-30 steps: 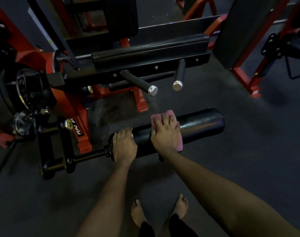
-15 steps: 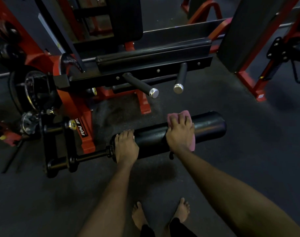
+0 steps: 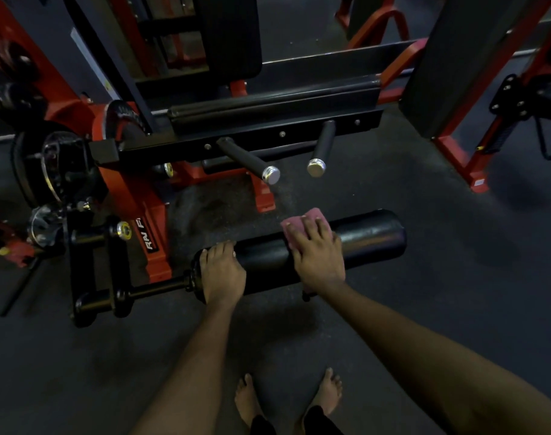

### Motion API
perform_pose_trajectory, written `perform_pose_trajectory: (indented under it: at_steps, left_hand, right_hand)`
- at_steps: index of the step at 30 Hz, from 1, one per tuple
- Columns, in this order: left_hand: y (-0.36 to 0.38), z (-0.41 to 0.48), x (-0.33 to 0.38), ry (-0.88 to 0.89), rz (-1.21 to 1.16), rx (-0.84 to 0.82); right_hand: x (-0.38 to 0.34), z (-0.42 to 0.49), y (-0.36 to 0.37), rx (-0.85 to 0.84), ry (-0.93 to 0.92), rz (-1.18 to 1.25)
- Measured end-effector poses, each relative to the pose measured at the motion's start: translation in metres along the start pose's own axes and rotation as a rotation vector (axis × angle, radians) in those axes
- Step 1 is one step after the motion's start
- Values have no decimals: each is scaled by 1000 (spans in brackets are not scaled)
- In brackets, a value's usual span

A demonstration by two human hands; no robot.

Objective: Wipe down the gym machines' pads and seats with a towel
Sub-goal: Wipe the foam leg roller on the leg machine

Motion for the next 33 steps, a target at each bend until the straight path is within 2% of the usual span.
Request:
perform_pose_trajectory:
  at_steps: [2, 7, 10, 13, 16, 18, 22, 31, 33]
  left_hand:
    - [0, -1, 0, 2, -8, 22]
    - [0, 2, -2, -6, -27, -15]
    - [0, 4, -1, -19, -15, -64]
    - [-1, 5, 0, -51, -13, -81]
    - [-1, 4, 2, -63, 1, -81]
    - [-1, 2, 4, -80, 1, -62]
    - [-1, -1, 6, -91, 9, -38]
    - [-4, -4, 7, -97, 23, -87]
    - [-5, -7, 10, -93, 51, -77]
  right_hand:
    - [31, 1, -6, -5, 12, -56]
    - [116, 14, -37, 4, 390, -5]
    - [125, 18, -45, -21, 477, 56]
    - [72, 17, -36, -3, 426, 0]
    - [-9, 9, -7, -15, 169, -18]
    - [-35, 1, 6, -20, 66, 20]
    - [11, 0, -3, -40, 70, 20]
    - [124, 2, -40, -40, 344, 92]
    - [144, 4, -46, -68, 356, 130]
Point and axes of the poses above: each hand's wrist, its own z-axis towards the middle knuckle, its own y-axis out of the palm, x = y × z, the point moved 4 cm from there along z, towards the middle knuckle, and after that the axes turned 13 degrees about -x, right-handed, at the moved point
